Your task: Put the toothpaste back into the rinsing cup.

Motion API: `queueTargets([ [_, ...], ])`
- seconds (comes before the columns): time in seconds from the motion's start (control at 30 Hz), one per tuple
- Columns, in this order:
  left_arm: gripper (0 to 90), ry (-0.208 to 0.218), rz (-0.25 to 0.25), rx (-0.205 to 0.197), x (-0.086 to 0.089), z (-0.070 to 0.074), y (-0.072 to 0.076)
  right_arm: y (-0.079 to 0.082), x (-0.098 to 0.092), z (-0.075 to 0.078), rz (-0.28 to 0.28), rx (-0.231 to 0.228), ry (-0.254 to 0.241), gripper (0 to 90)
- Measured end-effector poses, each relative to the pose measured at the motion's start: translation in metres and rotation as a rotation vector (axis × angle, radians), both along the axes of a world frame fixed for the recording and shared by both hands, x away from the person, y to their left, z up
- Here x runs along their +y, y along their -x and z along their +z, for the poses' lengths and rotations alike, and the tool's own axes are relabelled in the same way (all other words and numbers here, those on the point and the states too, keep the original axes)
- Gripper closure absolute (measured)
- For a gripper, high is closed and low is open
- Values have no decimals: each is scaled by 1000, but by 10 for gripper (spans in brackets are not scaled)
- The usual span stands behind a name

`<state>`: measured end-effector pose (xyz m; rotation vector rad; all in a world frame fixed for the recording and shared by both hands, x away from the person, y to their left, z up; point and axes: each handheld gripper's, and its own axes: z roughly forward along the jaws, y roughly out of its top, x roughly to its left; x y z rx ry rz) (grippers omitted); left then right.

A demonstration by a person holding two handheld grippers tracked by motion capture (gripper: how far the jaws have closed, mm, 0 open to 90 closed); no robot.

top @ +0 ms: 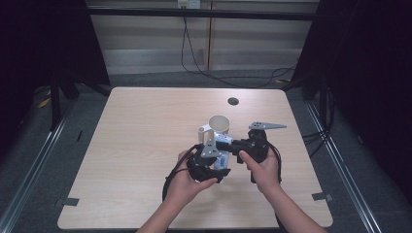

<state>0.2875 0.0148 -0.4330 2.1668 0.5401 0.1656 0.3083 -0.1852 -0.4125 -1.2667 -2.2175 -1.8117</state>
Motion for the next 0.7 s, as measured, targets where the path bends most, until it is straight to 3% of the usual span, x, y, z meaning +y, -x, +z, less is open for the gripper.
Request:
queueTargets([
  [0.1, 420, 36, -11, -9, 4, -1, -1, 1, -2, 3, 7, -22, -6, 748],
  [0.2, 331, 41, -27, -34, 9, -2, -2, 2, -4, 8, 13, -44, -8, 749],
  [0.3, 251, 34, -35, -29, 12, -5, -2, 4, -7, 13, 13, -71, 1, 749],
  [0.5, 220, -9, -18, 14, 29, -22, -7, 3, -15, 19, -11, -100, 8, 748],
  [0.7, 206, -26, 0, 60, 42, -37, -13, 1, -16, 22, -27, -142, 35, 747],
])
